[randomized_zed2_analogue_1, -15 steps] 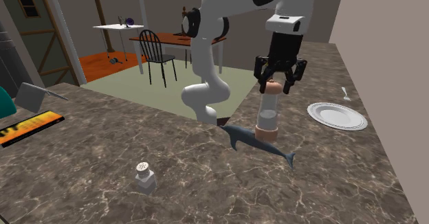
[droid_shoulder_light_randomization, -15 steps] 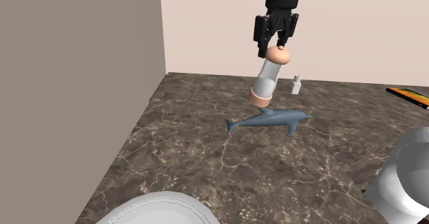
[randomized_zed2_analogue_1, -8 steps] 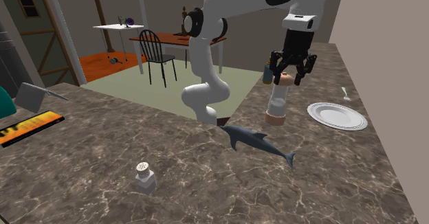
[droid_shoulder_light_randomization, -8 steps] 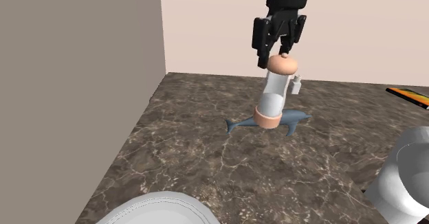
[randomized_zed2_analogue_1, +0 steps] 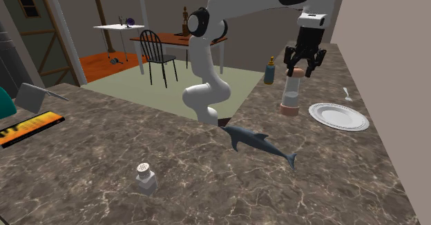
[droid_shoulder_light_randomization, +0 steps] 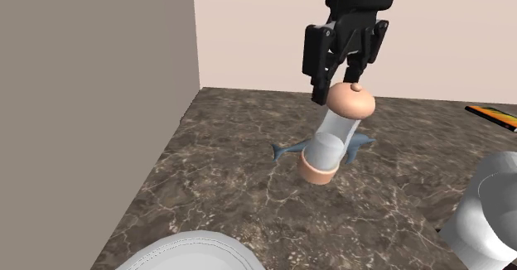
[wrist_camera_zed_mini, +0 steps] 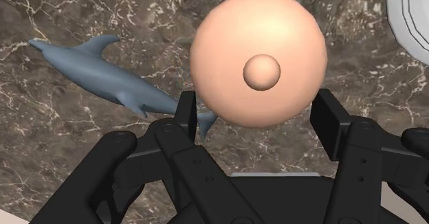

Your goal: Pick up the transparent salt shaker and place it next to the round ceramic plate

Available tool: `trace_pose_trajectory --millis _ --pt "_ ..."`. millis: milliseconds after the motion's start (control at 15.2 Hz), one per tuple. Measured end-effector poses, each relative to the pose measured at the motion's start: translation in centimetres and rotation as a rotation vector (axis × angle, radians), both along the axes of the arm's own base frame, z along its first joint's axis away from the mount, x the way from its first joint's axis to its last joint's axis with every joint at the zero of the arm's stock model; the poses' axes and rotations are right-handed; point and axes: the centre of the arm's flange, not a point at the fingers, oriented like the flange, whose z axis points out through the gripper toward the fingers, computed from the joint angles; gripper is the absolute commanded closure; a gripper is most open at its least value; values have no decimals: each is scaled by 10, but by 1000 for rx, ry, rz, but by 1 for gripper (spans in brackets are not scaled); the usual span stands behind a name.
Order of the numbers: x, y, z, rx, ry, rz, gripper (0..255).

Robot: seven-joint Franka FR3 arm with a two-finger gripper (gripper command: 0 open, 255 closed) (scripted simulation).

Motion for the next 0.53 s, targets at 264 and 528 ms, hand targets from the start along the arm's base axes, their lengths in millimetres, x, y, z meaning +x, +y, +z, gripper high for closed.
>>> trace_pose_trajectory --millis 264,528 --pt "-29 41 4 0 0 1 255" --pt "-62 83 0 0 0 1 255"
